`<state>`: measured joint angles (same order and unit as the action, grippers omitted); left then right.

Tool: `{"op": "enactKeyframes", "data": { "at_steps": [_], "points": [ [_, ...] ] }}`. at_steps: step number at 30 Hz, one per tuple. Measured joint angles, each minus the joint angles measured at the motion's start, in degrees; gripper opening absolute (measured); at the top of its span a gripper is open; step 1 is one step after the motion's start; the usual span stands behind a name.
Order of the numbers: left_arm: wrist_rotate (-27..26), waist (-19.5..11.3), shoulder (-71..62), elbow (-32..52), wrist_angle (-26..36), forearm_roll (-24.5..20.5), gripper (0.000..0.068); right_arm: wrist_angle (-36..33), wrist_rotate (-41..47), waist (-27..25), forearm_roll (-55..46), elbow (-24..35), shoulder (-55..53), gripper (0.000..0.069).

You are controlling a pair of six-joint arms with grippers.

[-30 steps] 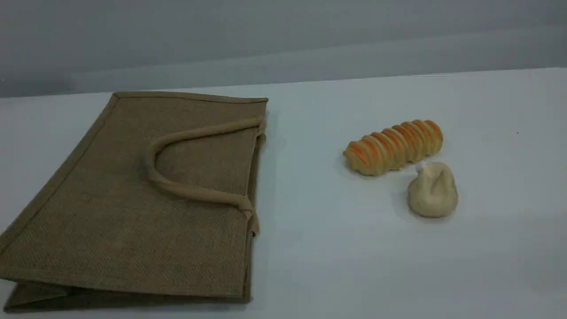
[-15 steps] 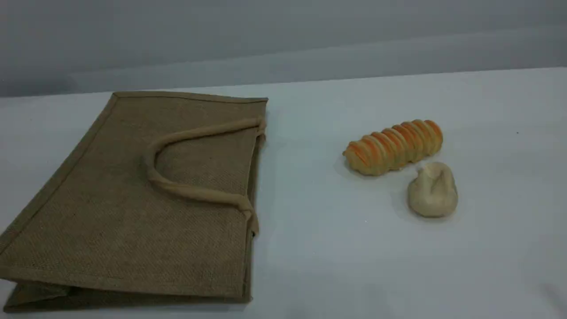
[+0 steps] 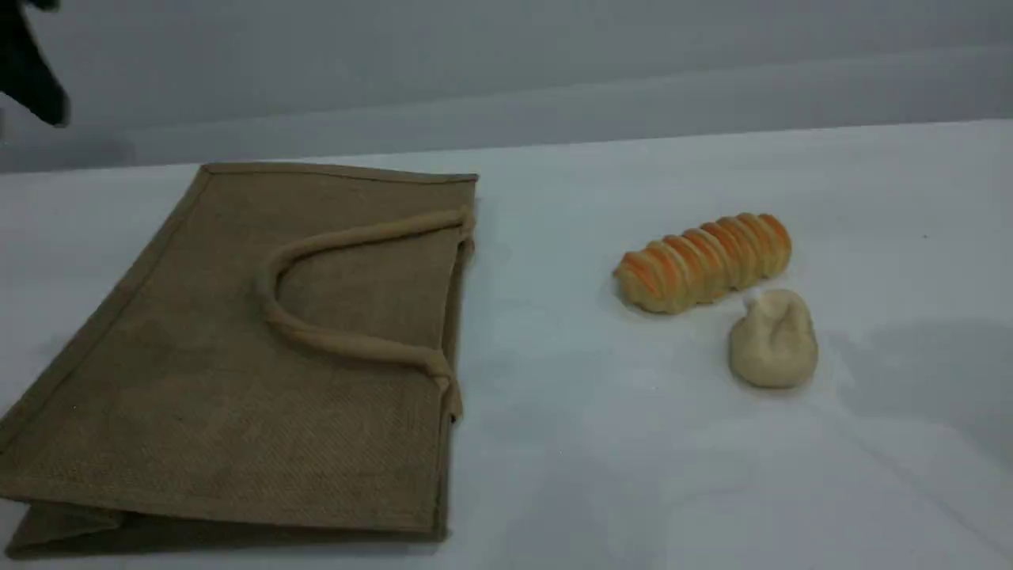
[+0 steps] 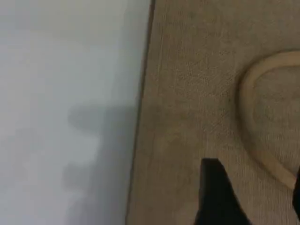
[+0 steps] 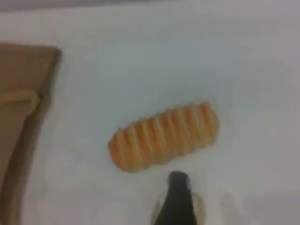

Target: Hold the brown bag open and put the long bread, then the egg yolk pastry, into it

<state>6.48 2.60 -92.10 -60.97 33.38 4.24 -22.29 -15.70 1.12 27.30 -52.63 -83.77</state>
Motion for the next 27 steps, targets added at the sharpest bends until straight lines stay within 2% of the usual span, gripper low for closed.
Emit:
{"op": "enactKeyframes", "data": {
  "at_steps": [10,15,22,27],
  "points": [
    [-1.57,3.32,-18.77,-10.18,-0.86,2.49,0.0356,-0.66,-1.16,0.00,1.86,-8.94,-12.59,0.0534],
    [-1.47,4.48,-25.96,-14.13,-1.02,4.60,0.0356,-0.67,-1.34,0.00,2.36,-9.81,-13.65,0.0533],
    [-1.35,6.34,-33.23,-18.85,-1.09,4.79,0.0356,-0.60,-1.39,0.00,2.55,-9.81,-13.65,0.0533],
    [1.24,6.75,-37.16,-20.42,-0.83,3.95,0.0356,-0.67,-1.39,0.00,2.55,-9.81,-13.65,0.0533]
  ]
}}
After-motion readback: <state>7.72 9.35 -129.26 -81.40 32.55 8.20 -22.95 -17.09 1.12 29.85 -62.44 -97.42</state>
